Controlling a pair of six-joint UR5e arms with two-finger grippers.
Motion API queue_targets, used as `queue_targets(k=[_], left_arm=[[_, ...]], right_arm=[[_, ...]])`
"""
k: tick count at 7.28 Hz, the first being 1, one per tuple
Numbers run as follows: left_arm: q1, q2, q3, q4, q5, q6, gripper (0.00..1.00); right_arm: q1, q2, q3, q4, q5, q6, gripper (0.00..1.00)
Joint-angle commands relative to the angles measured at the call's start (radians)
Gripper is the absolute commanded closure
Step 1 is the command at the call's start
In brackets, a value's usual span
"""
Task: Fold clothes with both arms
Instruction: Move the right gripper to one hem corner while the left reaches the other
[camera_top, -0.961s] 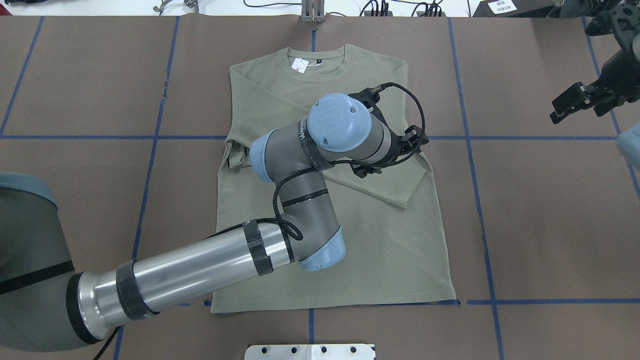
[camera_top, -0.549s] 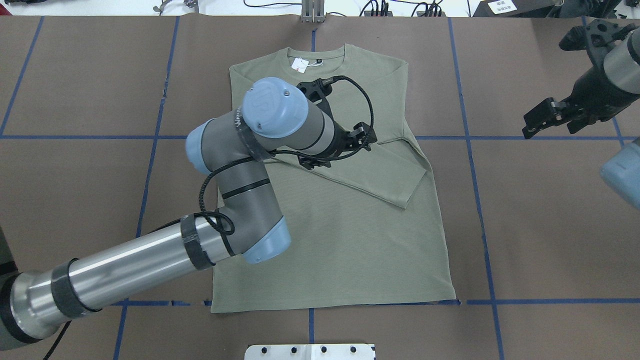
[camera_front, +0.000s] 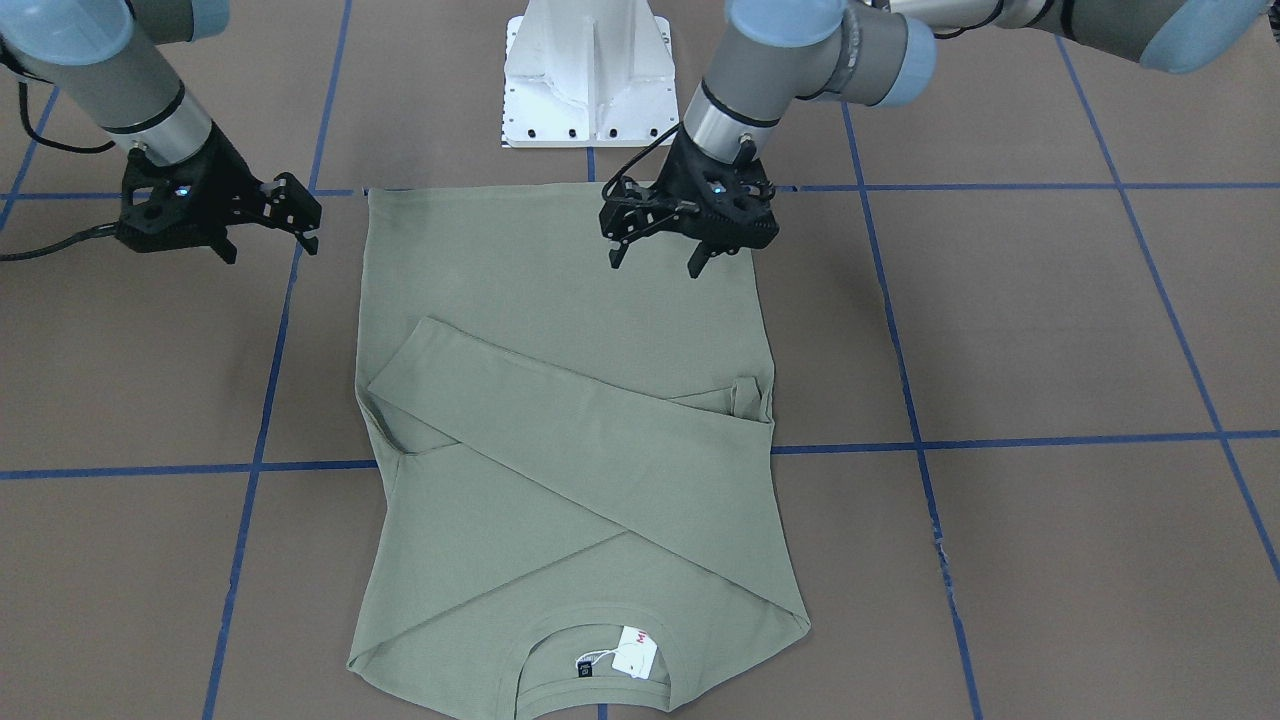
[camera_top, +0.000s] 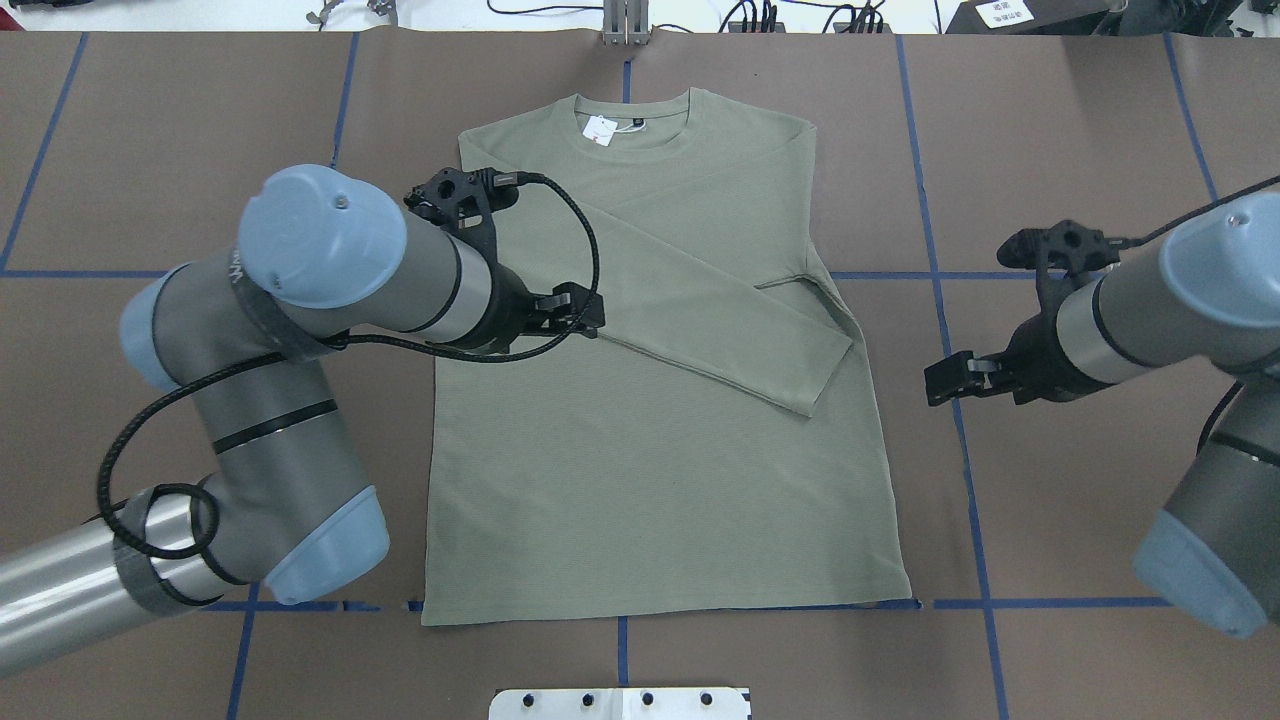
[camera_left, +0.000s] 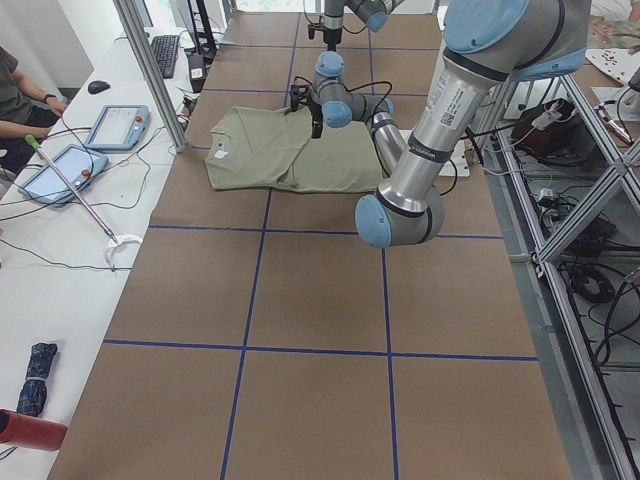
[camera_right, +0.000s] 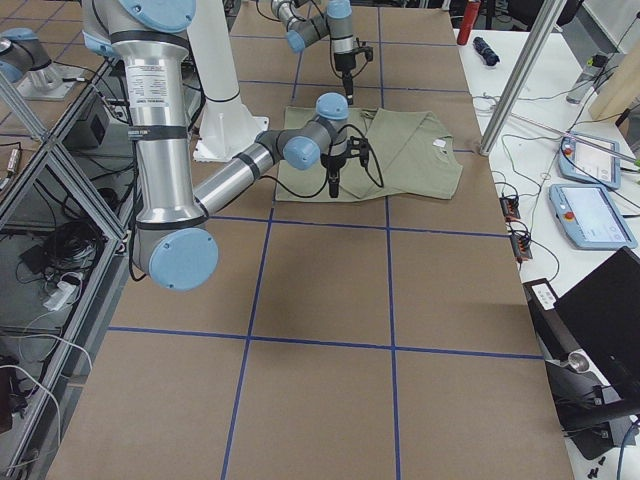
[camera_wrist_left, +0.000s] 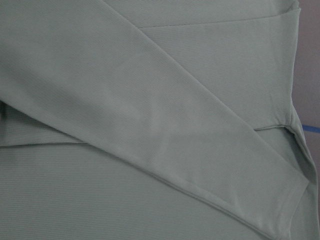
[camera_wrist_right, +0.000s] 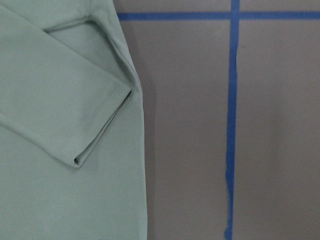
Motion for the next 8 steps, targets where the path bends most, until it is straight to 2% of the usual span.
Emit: queue_targets(k=[1, 2, 3, 8], left_arm=[[-0.002, 0.049, -0.098, 0.061, 0.0, 0.021, 0.0], [-0.002, 0.051, -0.098, 0.061, 0.0, 0.021, 0.0], [-0.002, 0.054, -0.096, 0.061, 0.001, 0.021, 0.0], [-0.001, 0.054, -0.096, 0.059, 0.001, 0.021, 0.0]], right_arm=[[-0.251, -0.055, 0.022, 0.06, -0.194, 0.21, 0.0], [-0.347, -0.055, 0.02, 0.061, -0.276, 0.273, 0.0], [-0.382, -0.055, 0.02, 0.061, -0.293, 0.282, 0.0], [-0.401, -0.054, -0.023, 0.061, -0.24, 0.278, 0.0]])
